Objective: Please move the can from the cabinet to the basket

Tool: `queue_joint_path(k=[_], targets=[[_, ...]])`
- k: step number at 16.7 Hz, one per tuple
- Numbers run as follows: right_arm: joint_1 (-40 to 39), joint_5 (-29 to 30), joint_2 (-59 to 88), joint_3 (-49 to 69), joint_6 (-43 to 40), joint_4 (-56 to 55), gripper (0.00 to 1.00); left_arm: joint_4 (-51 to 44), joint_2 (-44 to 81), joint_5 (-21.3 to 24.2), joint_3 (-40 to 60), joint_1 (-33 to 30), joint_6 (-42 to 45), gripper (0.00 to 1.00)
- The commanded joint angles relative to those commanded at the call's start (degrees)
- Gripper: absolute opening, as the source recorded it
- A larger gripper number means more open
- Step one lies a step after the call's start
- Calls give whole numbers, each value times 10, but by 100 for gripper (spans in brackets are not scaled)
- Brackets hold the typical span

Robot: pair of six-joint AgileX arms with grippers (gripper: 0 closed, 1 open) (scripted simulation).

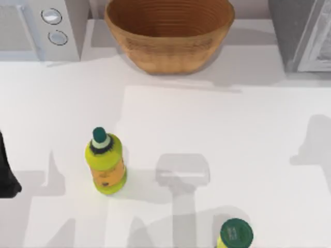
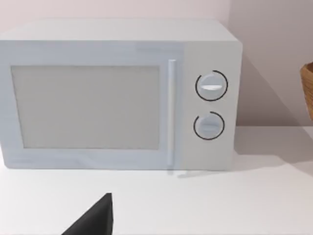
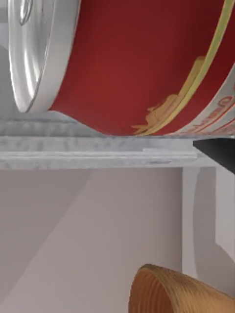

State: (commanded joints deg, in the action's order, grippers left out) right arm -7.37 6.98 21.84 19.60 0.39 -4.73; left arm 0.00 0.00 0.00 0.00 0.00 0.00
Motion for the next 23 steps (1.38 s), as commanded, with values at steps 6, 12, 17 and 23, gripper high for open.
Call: queue_joint_path(k=[6,12,17,23], targets=[[-97,105,367,298,4,-63,0,0,0,0,0,0,0,100],[-198,214,766,608,10,-128,0,0,0,0,0,0,0,100],[-263,281,1017,806,13,-170,0,0,0,0,0,0,0,100],[-296,314,1128,897,14,-190,0,0,0,0,0,0,0,100]])
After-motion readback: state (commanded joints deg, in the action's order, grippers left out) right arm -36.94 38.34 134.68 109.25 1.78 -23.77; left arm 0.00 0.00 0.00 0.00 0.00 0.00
